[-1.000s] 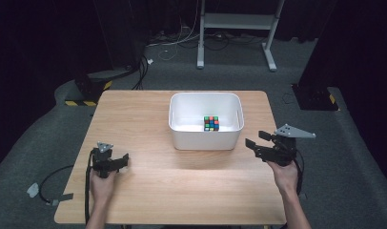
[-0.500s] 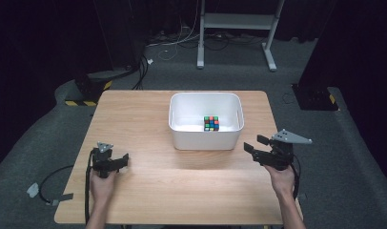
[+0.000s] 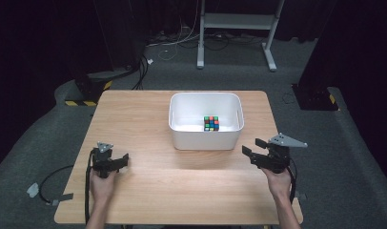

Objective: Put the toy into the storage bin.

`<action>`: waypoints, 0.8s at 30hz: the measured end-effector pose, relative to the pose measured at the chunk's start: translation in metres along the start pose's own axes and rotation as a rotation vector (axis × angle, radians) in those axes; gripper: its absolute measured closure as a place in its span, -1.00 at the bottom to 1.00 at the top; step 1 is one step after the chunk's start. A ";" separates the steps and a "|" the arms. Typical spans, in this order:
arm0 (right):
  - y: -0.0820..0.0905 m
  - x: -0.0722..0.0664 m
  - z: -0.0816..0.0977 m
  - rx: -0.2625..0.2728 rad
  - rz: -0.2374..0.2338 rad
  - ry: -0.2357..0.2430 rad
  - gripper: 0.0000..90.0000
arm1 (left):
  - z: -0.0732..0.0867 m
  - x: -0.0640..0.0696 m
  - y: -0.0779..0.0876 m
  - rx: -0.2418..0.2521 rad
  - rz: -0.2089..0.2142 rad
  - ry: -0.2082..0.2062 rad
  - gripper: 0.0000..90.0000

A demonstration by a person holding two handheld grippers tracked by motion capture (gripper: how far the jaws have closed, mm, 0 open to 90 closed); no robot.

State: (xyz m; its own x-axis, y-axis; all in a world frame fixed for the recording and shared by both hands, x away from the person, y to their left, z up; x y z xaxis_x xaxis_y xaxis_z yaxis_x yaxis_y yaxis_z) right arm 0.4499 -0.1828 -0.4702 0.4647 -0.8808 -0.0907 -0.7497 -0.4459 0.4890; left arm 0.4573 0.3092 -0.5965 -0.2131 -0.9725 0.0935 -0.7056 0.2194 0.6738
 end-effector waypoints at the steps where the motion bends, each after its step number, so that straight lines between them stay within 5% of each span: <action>1: -0.001 0.000 0.001 0.000 0.002 0.001 -0.29 | 0.000 0.000 0.000 0.000 0.000 0.000 -0.63; 24: -0.018 -0.003 0.020 -0.052 0.022 0.007 -0.29 | 0.000 0.000 0.000 0.000 0.000 0.000 -0.62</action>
State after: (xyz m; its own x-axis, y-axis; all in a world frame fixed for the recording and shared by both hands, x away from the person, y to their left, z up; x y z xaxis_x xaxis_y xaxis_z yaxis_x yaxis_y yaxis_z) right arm 0.4522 -0.1752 -0.4961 0.4516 -0.8892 -0.0733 -0.7346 -0.4171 0.5351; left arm 0.4573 0.3092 -0.5965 -0.2132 -0.9725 0.0936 -0.7056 0.2196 0.6737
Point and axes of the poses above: each handheld gripper's, and its own axes: y roughly backward along the jaws, z roughly out of its underside, x roughly to its right, the point moved 10 cm from there along -y, roughly forward along the jaws, and after that the axes turned 8 degrees about z, right-handed, at the moved point
